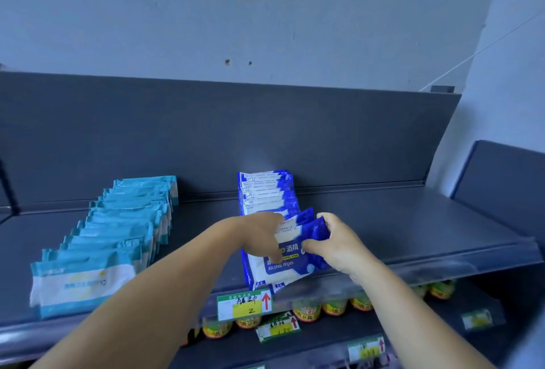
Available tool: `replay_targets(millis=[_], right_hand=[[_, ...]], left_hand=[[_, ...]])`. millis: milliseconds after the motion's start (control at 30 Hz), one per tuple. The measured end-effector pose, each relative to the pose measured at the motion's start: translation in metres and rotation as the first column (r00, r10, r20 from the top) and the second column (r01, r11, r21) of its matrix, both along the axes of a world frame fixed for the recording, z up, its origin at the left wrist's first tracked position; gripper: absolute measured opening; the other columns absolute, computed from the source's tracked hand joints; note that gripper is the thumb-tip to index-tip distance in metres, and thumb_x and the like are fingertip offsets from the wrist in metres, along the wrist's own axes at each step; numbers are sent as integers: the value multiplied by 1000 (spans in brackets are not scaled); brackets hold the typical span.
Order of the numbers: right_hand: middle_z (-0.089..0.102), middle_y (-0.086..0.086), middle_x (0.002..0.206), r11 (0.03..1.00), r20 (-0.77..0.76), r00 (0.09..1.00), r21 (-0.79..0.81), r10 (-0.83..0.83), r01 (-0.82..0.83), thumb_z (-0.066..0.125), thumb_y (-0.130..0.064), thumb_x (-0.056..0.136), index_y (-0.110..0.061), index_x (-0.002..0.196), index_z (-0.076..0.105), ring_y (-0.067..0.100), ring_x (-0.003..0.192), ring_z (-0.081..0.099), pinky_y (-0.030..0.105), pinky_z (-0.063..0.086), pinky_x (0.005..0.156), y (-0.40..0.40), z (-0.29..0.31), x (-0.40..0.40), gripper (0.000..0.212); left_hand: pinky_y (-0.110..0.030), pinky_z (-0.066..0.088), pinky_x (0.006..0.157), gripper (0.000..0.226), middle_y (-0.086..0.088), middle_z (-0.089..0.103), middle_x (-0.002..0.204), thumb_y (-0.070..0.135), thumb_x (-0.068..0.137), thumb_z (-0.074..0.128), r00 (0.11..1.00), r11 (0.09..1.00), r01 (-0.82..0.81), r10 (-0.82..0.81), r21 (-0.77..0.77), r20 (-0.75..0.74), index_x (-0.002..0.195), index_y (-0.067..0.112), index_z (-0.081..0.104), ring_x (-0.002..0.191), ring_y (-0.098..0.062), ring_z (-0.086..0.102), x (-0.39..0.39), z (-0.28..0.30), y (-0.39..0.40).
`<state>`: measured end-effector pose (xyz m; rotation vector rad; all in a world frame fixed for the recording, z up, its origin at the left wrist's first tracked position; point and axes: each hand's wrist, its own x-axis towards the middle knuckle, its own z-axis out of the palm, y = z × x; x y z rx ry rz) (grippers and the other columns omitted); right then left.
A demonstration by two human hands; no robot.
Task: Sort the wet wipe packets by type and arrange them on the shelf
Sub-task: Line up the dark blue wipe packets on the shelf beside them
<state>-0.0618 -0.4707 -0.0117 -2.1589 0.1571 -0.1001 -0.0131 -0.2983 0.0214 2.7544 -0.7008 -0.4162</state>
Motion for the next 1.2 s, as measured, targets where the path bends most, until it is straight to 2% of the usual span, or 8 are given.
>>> replay_targets(millis=[267,433,533,700,800,933,1033,1200], right_hand=[[66,-7,103,998,-85,995,15,55,-54,81,-29,71,-22,117,50,14,95,64,34,51,89,-6,-15,39,56],[64,-8,103,996,-9,1000,-93,-13,12,74,-28,76,-23,112,49,17,94,61,29,46,75,3,-21,61,44],[64,-5,107,997,40,998,-70,-40,43,72,-28,77,-22,114,48,19,95,60,28,44,74,5,-30,69,44],[57,-2,113,999,55,998,-32,-31,33,80,-37,63,-24,112,47,16,97,59,30,49,81,-4,-40,77,61],[63,-11,109,988,-66,991,108,120,-113,80,-27,65,-29,119,40,10,98,61,28,50,83,-4,-39,74,67],[56,-13,122,969,-92,972,144,217,-203,84,-26,53,-28,132,30,5,106,59,27,50,90,-4,-36,80,95],[47,-13,136,966,-134,968,175,212,-188,86,-31,47,-33,149,-1,9,119,53,29,45,98,-8,-35,88,134],[59,-14,116,932,-97,946,229,309,-281,85,-19,56,-28,137,26,5,104,62,29,53,88,-3,-39,94,100]], left_hand=[[-38,43,95,51,-2,54,122,30,81,69,996,965,21,4,261,-94,126,18,49,112,-24,52,40,11,-12],[-35,38,91,67,-6,40,131,36,82,65,974,958,-96,34,271,224,141,23,34,117,-28,45,47,-4,-9],[-37,29,105,91,-4,31,138,46,74,69,876,972,-223,166,76,452,148,27,19,124,-26,35,44,-23,1],[-19,41,89,122,8,34,122,26,58,86,908,739,-357,417,-571,-29,139,37,-4,105,-10,46,17,-66,17],[2,37,77,115,17,41,123,14,61,84,922,694,-290,386,-659,1,135,32,-2,96,9,51,16,-92,10],[-14,32,92,120,14,40,136,29,54,82,904,680,-305,426,-667,21,129,45,-10,109,0,50,23,-96,4],[5,28,80,120,19,37,133,12,63,82,923,663,-292,384,-690,-21,129,44,-13,109,3,47,26,-93,8],[-26,53,84,116,10,37,132,23,48,83,936,646,-309,337,-698,-102,126,53,2,108,-13,57,22,-94,13]])
